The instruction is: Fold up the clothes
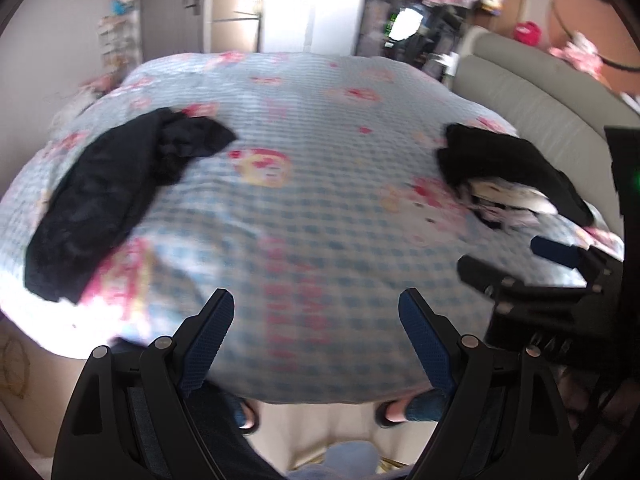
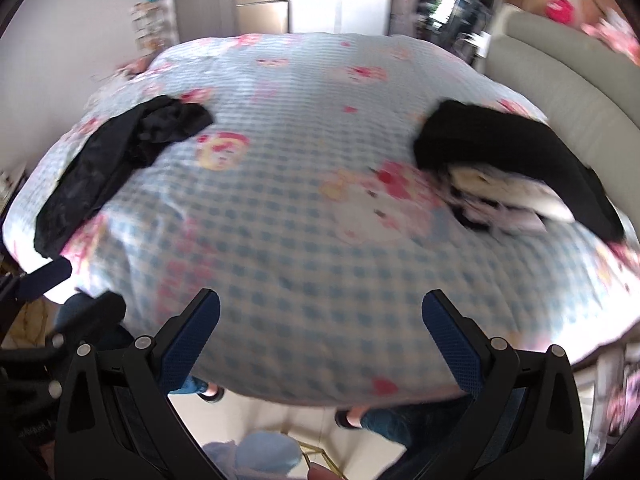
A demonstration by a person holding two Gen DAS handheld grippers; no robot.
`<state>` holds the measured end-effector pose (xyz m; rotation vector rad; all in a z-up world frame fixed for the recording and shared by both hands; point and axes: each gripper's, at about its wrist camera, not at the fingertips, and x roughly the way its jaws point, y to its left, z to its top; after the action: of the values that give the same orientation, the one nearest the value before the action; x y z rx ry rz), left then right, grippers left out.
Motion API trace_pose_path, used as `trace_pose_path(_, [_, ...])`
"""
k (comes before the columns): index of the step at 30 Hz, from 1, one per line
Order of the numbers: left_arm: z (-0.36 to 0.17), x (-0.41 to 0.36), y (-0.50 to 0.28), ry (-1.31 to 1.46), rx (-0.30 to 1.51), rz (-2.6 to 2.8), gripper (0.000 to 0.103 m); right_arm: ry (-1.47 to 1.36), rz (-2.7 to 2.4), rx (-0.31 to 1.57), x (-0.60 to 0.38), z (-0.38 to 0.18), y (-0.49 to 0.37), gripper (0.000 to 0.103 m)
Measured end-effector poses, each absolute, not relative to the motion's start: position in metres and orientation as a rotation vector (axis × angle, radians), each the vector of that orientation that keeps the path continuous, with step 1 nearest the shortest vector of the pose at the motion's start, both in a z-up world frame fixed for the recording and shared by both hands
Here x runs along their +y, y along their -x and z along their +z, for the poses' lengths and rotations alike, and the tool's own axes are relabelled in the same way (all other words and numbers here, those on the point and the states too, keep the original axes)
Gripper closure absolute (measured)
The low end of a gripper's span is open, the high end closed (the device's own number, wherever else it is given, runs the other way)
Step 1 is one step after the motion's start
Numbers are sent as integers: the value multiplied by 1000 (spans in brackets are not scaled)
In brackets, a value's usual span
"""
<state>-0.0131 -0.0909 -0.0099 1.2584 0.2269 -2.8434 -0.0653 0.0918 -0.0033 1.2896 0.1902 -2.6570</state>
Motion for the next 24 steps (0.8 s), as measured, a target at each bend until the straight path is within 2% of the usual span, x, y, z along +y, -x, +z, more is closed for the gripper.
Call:
trace_pose_path(4, [-26, -155, 24, -1236, 325, -2730, 17, -1235, -2543, 247, 32, -2, 91, 1])
trace_pose_path(10, [-52, -253, 42, -1185, 381, -2540, 17, -1213, -2361, 384, -71, -19, 130, 1])
trace_pose_path(14, [-77, -306, 57, -1197, 428, -2450, 17, -1180, -2225, 368, -139, -34, 154, 1])
trace_pose_path(20, [-116, -343, 76, -1283, 426, -2404, 17, -1223, -2184, 357, -207, -71, 187, 1])
trace_pose_path(24, [-134, -351, 84, -1324, 491, -2432, 17, -1282, -2141, 330, -232, -93, 208, 1])
